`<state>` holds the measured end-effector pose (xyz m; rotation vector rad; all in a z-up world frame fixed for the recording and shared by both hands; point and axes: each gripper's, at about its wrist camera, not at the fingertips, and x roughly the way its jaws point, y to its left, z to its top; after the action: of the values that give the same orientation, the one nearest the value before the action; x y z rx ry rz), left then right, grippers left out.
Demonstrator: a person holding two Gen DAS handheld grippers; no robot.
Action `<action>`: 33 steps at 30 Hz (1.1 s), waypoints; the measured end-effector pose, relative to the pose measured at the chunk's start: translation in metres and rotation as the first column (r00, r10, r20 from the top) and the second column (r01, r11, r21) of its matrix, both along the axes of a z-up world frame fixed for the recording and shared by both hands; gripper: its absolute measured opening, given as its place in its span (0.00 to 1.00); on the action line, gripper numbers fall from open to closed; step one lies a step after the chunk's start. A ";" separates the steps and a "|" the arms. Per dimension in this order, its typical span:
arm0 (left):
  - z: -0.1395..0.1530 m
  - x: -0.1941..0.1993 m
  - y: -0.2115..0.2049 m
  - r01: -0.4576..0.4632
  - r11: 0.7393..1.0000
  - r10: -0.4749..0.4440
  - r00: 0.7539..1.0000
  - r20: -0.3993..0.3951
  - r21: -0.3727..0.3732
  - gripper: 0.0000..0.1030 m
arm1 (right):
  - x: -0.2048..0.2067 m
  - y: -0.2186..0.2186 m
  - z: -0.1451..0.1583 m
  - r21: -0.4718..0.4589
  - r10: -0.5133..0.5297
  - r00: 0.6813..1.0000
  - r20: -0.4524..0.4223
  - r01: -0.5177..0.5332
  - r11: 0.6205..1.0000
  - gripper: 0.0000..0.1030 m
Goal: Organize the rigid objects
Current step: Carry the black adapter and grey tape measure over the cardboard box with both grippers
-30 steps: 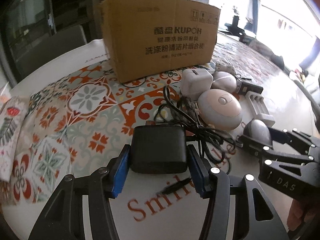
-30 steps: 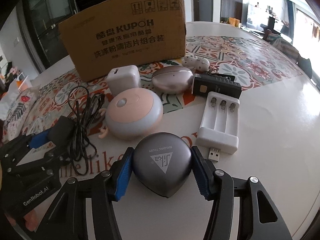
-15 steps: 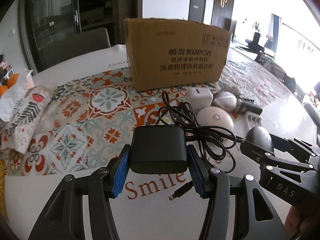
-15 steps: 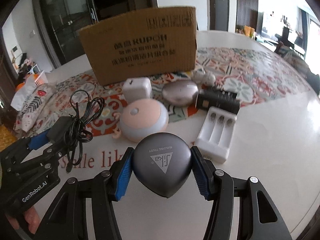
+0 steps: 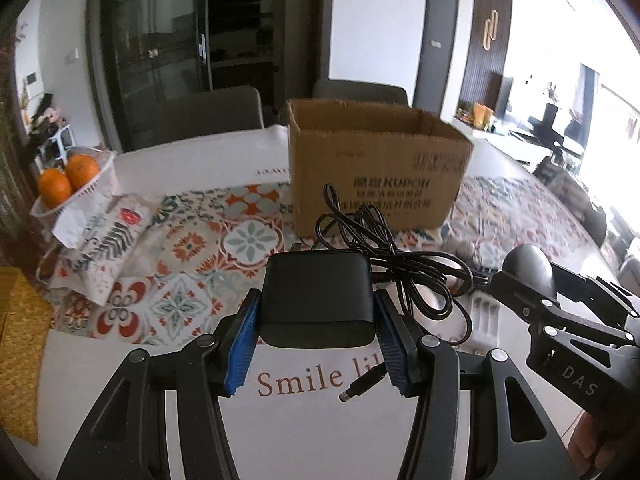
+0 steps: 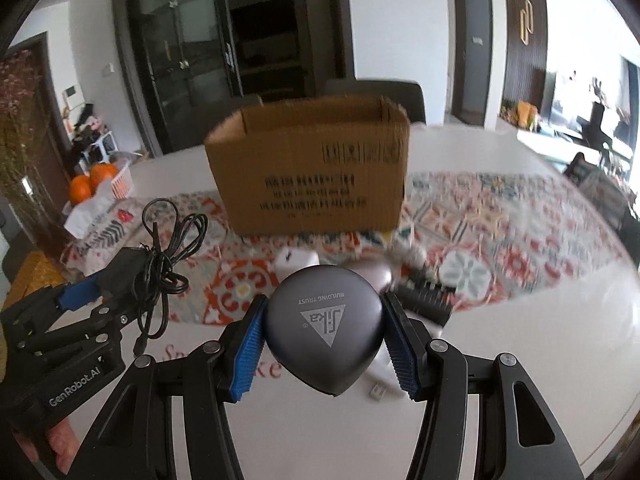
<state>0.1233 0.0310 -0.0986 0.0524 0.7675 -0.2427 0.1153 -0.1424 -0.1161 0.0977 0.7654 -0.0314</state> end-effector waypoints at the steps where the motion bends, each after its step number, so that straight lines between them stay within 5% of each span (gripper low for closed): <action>1: 0.005 0.000 -0.001 -0.010 1.000 0.010 1.000 0.003 -0.004 0.52 | 0.001 -0.001 0.006 0.003 0.009 1.000 0.006 -0.009 1.000 0.55; 33: 0.096 0.083 -0.040 -0.061 0.996 0.065 0.996 0.068 -0.065 0.52 | 0.076 -0.038 0.115 0.015 0.073 0.987 0.144 -0.076 0.997 0.55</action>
<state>0.2058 -0.0090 -0.0022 -0.0230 0.6900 -0.2041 0.1916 -0.1799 -0.0009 0.0894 0.6248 0.0538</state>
